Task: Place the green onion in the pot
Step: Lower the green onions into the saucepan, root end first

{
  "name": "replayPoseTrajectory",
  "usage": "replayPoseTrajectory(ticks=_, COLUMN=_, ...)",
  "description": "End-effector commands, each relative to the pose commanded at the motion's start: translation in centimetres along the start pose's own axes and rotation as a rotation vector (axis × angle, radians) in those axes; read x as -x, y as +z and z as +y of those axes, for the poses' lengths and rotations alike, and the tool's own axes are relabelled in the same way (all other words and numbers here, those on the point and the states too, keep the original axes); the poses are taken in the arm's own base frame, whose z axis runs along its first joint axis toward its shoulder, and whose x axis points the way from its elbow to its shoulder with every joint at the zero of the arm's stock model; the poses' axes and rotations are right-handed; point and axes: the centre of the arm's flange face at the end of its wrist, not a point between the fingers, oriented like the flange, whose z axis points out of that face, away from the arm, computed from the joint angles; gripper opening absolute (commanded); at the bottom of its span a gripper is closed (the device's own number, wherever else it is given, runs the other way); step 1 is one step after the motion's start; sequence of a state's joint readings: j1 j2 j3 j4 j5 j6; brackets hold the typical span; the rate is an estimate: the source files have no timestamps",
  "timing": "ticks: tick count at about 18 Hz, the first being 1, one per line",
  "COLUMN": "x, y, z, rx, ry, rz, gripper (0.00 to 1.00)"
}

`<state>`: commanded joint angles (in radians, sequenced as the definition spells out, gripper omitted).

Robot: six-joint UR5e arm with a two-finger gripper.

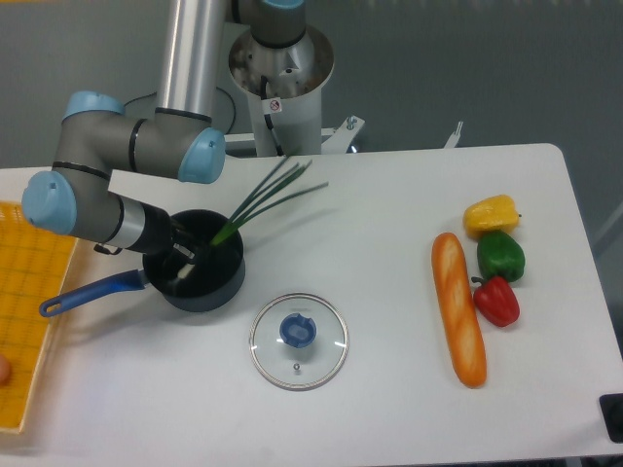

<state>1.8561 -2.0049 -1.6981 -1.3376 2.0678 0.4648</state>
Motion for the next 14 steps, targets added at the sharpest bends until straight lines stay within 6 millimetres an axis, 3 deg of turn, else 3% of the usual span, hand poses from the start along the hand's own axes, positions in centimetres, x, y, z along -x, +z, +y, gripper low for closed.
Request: replayPoseTrajectory(ticks=14, x=0.42, y=-0.53, z=0.28, rx=0.001, ry=-0.002, rz=-0.023, gripper=0.44)
